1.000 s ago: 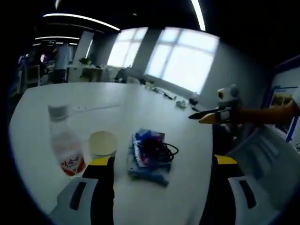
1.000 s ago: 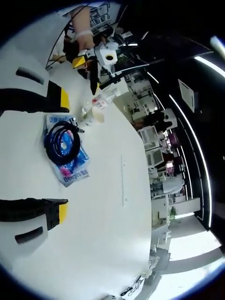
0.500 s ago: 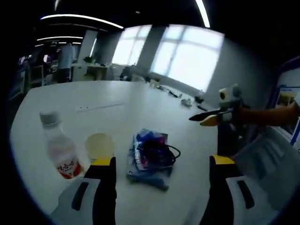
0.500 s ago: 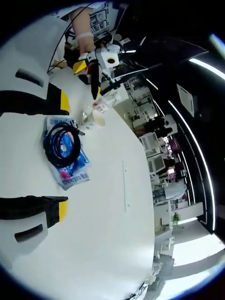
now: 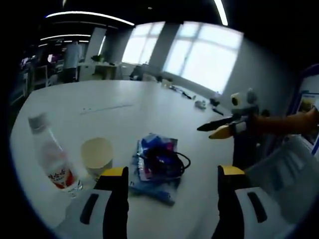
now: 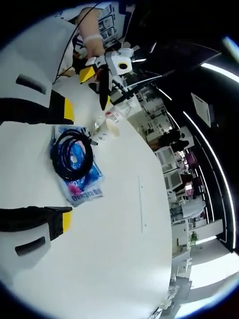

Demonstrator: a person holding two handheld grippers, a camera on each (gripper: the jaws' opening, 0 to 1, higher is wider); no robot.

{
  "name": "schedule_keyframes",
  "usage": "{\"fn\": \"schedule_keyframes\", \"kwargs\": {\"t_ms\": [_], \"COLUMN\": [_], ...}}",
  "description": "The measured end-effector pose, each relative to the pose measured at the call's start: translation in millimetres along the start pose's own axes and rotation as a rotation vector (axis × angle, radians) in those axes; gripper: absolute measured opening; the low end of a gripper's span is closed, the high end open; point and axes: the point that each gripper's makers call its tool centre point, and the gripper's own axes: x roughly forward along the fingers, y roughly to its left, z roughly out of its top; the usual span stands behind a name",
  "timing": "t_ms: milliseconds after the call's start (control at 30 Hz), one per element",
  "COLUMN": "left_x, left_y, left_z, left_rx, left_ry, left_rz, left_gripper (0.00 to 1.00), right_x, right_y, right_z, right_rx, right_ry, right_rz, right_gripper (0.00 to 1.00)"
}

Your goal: Arrange the tabletop items into an orderly group along one side of the table until the central work area is clear of visible clutter.

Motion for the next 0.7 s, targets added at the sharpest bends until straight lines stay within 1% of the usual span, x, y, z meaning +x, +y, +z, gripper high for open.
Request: {"fn": "schedule_keyframes", "kwargs": {"t_ms": [133,267,333,400,467,500,567,700], "left_x": [6.2,11.2,12.9,15.5,17.4,19.0,20.9,26.6], "left_y": [-1.7,-5.0,-3.2,-1.1,6.1,5.8,7.2,4.9], "left_z": [-0.8,-4.3,-6.6,-7.0,-5.5,-5.6,-5.5,-6.0], "left_rx": [-0.010,-0.015,-0.028,-0.047,-0.085,-0.099,-0.112,-0.109], "left_ry": [0.003,0.015,0.021,0.016,-0.003,-0.005,-0.009,-0.004], "left_rz": [0.006,0.007,0.017,0.031,0.075,0.066,0.072,0.070], "left_gripper": [0.64,0.63,0.61,0.59,0.61,0.61,0.56,0.50], "right_x": [4.5,8.7,12.3,15.7,18.4,19.2,20.4,21.1], "right_y": [0.3,1.1,1.1,0.8,4.0,4.6,7.1,7.9], "right_z": [-2.5,-6.1,-8.7,-10.3,-11.9,-12.9,-15.6,-18.0], "right_rx": [0.012,0.030,0.019,0.033,0.066,0.060,0.055,0.078], "right_ry": [0.007,0.014,0.020,0.015,0.011,0.012,0.015,0.011], "right_rz": [0.020,0.041,0.043,0.043,0.056,0.053,0.058,0.058], "right_gripper": [0.62,0.58,0.57,0.53,0.52,0.52,0.52,0.50]}}
